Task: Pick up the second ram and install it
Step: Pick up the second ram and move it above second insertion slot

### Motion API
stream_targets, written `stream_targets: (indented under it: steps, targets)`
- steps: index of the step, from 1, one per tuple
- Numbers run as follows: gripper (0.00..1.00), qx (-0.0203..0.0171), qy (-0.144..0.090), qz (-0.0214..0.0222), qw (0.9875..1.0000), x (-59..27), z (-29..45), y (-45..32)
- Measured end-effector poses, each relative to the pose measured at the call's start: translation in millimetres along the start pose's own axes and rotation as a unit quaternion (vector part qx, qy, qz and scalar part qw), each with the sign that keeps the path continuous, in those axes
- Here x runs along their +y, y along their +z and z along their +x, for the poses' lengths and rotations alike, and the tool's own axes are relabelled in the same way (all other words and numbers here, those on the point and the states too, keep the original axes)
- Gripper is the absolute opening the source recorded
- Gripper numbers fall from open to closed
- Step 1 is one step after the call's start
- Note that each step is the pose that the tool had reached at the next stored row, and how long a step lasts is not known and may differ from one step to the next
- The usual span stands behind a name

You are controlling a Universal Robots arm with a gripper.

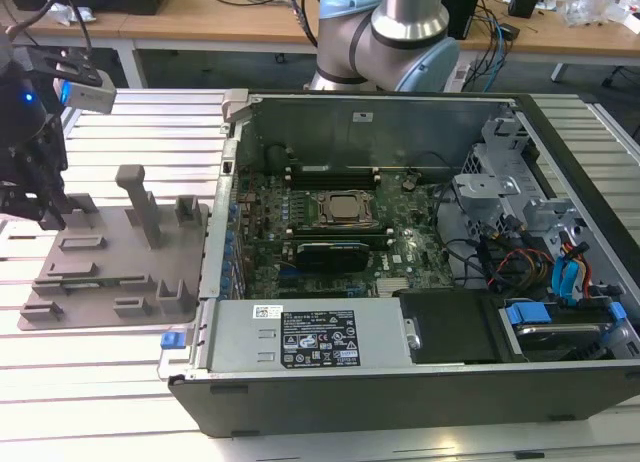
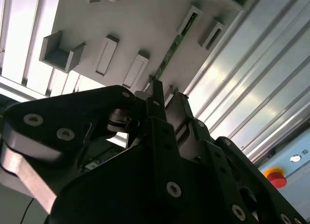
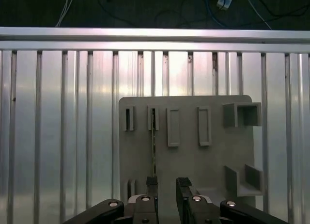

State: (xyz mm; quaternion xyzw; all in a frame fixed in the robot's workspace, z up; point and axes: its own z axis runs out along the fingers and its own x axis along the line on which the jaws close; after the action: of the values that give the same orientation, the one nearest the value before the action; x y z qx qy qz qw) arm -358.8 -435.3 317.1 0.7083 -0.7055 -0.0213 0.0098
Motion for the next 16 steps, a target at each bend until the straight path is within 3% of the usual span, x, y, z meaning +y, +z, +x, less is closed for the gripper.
stream_targets:
  steps: [11, 16]
  targets:
    - [0.30, 0.0000, 0.000, 0.0000, 1.0000, -0.8, 0.3, 17.7]
    - [0.30, 0.0000, 0.000, 0.0000, 1.0000, -1.4, 0.5, 32.5]
